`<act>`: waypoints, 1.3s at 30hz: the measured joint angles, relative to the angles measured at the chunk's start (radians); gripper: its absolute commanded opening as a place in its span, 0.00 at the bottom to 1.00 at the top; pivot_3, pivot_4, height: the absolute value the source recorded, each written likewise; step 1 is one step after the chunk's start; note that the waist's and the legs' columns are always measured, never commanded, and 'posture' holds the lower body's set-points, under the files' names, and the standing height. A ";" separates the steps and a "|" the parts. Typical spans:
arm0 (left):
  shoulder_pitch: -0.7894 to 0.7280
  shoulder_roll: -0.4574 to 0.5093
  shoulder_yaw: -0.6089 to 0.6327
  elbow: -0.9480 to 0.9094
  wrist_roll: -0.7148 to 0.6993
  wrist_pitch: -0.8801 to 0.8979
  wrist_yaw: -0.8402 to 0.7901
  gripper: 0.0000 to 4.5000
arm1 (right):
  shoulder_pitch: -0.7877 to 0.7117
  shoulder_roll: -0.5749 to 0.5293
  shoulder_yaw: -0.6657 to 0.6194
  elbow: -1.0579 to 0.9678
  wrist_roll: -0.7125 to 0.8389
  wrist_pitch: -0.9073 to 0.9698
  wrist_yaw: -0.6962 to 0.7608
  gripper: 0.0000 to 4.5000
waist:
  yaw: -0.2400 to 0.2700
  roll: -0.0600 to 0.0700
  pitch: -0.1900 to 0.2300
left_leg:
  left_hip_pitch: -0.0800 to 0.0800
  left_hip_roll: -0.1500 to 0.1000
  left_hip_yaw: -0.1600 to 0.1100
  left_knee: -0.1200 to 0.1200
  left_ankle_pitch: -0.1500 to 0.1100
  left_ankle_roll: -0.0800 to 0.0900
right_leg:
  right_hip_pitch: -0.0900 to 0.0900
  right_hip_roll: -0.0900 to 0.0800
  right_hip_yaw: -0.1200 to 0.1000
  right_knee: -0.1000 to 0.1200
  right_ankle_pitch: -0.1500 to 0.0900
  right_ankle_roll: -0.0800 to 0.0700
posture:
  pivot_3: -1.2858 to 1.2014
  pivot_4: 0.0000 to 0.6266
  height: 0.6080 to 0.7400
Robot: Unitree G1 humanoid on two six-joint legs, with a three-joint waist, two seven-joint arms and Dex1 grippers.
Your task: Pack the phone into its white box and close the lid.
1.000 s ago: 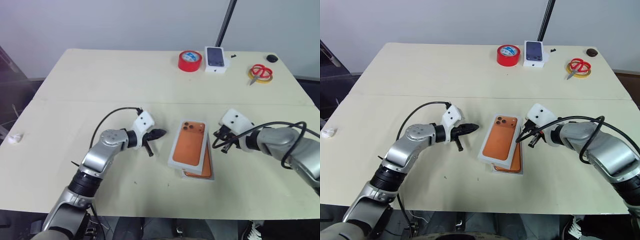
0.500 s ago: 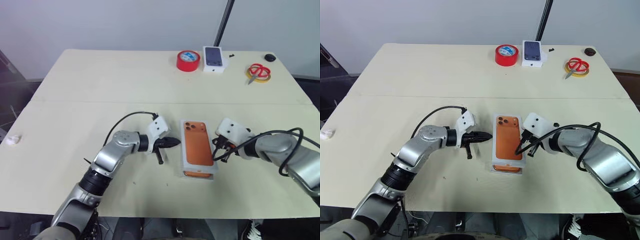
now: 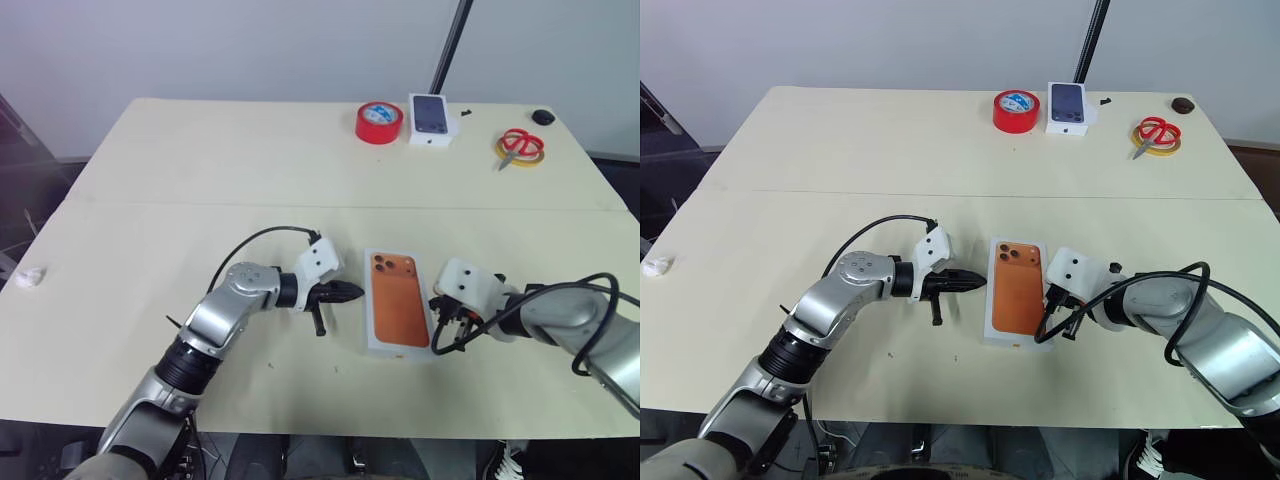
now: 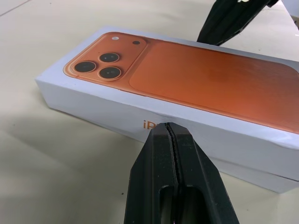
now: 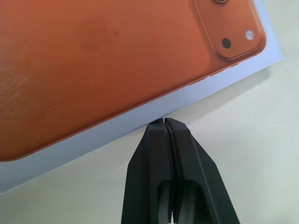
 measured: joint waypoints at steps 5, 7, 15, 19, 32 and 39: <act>0.019 0.009 -0.004 0.000 0.000 0.000 -0.002 0.00 | 0.011 0.000 -0.002 -0.013 -0.005 0.007 0.011 0.01 | -0.001 0.000 0.000 | 0.000 0.000 0.000 0.000 0.000 0.000 | 0.000 0.000 0.000 0.000 0.000 0.000 | 0.52 0.24 0.94; 0.020 0.014 -0.006 0.000 0.002 0.000 -0.008 0.00 | 0.023 -0.001 -0.002 -0.020 -0.011 0.008 0.017 0.01 | 0.000 0.000 0.000 | 0.000 0.000 0.000 0.000 0.000 0.000 | 0.000 0.000 0.000 0.000 0.000 0.000 | 0.52 0.24 0.94; 0.018 -0.002 0.014 0.005 -0.001 0.001 0.007 0.00 | 0.054 -0.039 -0.078 -0.017 -0.032 -0.020 0.075 0.01 | 0.000 0.000 0.000 | 0.000 0.000 0.000 0.000 0.000 0.000 | 0.000 0.000 0.000 0.000 0.000 0.000 | 0.52 0.24 0.94; -0.032 -0.052 0.065 0.037 -0.026 0.003 0.042 0.00 | 0.128 -0.046 -0.243 -0.025 0.024 -0.054 0.189 0.01 | 0.010 0.000 0.000 | 0.001 0.000 0.000 0.001 0.000 0.000 | 0.002 0.000 0.000 0.000 0.000 0.000 | 0.52 0.24 0.94; -0.089 -0.105 -0.036 0.177 0.083 -0.077 0.072 0.00 | 0.267 0.000 -0.176 -0.125 0.009 -0.089 0.161 0.01 | 0.019 -0.002 -0.003 | 0.006 -0.001 -0.001 0.001 0.000 0.000 | 0.008 0.001 -0.001 -0.002 0.000 0.000 | 0.52 0.24 0.94; -0.039 -0.070 0.016 0.133 0.055 -0.061 0.077 0.00 | 0.233 0.044 -0.165 -0.108 0.004 -0.088 0.123 0.01 | 0.012 -0.002 -0.003 | 0.009 0.000 -0.001 0.000 0.000 0.000 | 0.010 0.001 -0.001 -0.001 0.000 0.000 | 0.52 0.24 0.94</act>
